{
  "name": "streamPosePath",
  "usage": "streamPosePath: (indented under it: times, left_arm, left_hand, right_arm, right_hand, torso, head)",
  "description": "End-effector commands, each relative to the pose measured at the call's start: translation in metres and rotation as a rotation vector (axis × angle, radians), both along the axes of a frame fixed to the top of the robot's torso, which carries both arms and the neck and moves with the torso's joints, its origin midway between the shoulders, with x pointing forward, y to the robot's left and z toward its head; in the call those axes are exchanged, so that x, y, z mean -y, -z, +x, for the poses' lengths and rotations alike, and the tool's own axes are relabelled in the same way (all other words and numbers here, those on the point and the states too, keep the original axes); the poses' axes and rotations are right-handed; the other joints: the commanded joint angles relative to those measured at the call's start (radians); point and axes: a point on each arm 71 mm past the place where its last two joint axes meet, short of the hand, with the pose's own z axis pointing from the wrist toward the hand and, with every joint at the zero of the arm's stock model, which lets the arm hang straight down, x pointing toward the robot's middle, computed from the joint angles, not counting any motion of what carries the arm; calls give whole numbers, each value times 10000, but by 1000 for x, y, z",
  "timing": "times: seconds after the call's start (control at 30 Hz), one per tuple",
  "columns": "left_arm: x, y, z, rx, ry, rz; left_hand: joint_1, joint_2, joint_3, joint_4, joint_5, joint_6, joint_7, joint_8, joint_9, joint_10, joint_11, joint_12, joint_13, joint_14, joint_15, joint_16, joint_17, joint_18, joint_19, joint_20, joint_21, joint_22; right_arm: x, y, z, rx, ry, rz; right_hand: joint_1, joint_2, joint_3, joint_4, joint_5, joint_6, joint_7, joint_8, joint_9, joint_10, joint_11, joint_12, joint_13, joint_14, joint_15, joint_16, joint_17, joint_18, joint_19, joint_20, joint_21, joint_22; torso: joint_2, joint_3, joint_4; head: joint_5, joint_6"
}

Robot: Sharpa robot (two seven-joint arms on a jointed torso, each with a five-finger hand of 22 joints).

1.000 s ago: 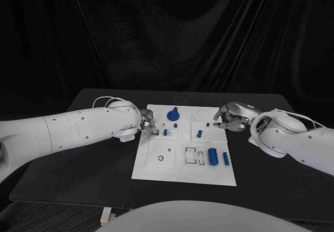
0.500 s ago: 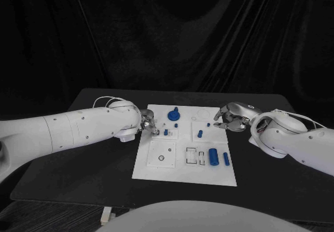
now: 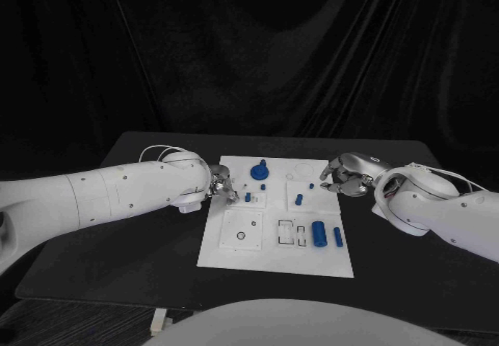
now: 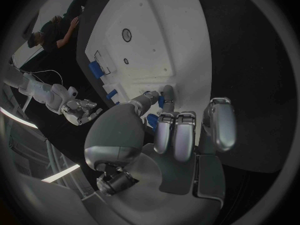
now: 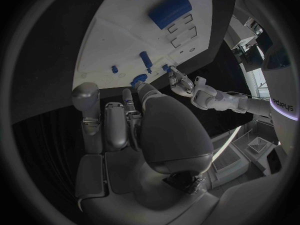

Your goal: Assemble the parts on the task board

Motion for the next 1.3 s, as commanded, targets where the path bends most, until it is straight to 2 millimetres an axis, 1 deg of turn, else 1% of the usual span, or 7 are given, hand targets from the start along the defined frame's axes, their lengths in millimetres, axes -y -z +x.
streamPosePath:
  times: [0.03, 0.23, 0.5, 0.6, 0.83, 0.97, 1.3]
  left_arm:
    - [2, 1, -1, -139, 167, -37]
    - [2, 2, 0, -193, 171, 19]
    - [2, 2, 0, -198, 170, 28]
    - [2, 2, 0, -180, 173, 4]
    - [2, 1, 0, -65, 167, -113]
    - [2, 0, -1, 39, 138, -195]
    - [1, -2, -1, 298, 39, -378]
  left_hand:
    - [-140, 5, -130, 198, -105, 20, 85, -90, -58, 833, -36, -89, 2433, 1038, -44, 26, 2635, 109, -91, -13, -68, 1774]
    - [-222, 11, -320, 419, -216, 9, 105, -147, -139, 767, -16, -139, 2373, 1038, -25, 26, 2635, 133, -159, 0, -171, 1743]
    - [-242, 7, -370, 473, -231, 5, 110, -161, -158, 745, -8, -156, 2353, 1038, -19, 26, 2635, 139, -180, 5, -202, 1734]
    - [-223, -51, -424, 471, -249, -18, 113, -179, -175, 733, -5, -165, 2342, 1038, -13, 26, 2635, 143, -193, 10, -223, 1728]
    - [-115, -190, -738, 545, -785, -132, 168, -272, -271, 701, 41, -187, 2317, 1038, 24, 26, 2635, 153, -222, 46, -284, 1716]
    - [-120, -215, -831, 594, -891, -179, 191, -301, -294, 700, 59, -187, 2317, 1038, 37, 26, 2635, 154, -226, 56, -296, 1713]
    - [-43, -245, -902, 581, -931, -182, 187, -302, -305, 717, 65, -173, 2332, 1038, 46, 26, 2635, 151, -214, 66, -285, 1719]
  right_arm:
    - [1, 2, -1, -127, 147, -120]
    - [1, 2, -1, -135, 147, -123]
    - [2, 2, -1, -129, 156, -123]
    - [2, 2, -1, -126, 160, -122]
    - [1, 2, 0, -110, 163, -115]
    - [1, 2, 0, -107, 162, -114]
    - [1, 2, 0, -148, 173, -142]
  right_hand:
    - [92, 25, 75, -22, 101, 23, 20, -68, -19, 258, 64, -42, 1639, 413, 65, -68, -22, 194, -92, 7, -65, 839]
    - [129, 12, 174, -82, 293, 31, 19, -77, -34, 255, 56, -48, 1633, 412, 59, -94, -47, 195, -86, 2, -104, 834]
    - [153, -1, 245, -125, 419, 35, 18, -85, -44, 247, 52, -57, 1622, 410, 53, -115, -68, 199, -85, -2, -148, 828]
    - [158, -6, 262, -136, 449, 37, 18, -86, -47, 244, 52, -61, 1618, 412, 53, -112, -64, 198, -82, -3, -148, 829]
    - [161, -12, 274, -145, 473, 38, 19, -87, -49, 246, 52, -59, 1621, 411, 53, -121, -73, 200, -84, -4, -163, 826]
    - [161, -12, 274, -145, 473, 38, 19, -87, -49, 246, 52, -59, 1621, 411, 53, -121, -73, 200, -84, -4, -163, 826]
    - [164, -21, 284, -154, 490, 39, 19, -88, -50, 251, 52, -55, 1627, 411, 52, -122, -74, 201, -83, -5, -170, 826]
  torso:
    - [0, -2, -8]
    - [1, -3, -9]
    - [0, -1, -8]
    - [0, -1, -10]
    - [-6, -8, -14]
    - [-11, -5, -13]
    - [-12, -1, 2]
  head:
    - [14, -2]
    - [-5, -2]
    - [-32, -2]
    - [-20, -2]
    - [-4, -2]
    - [-14, -2]
    - [-33, -2]
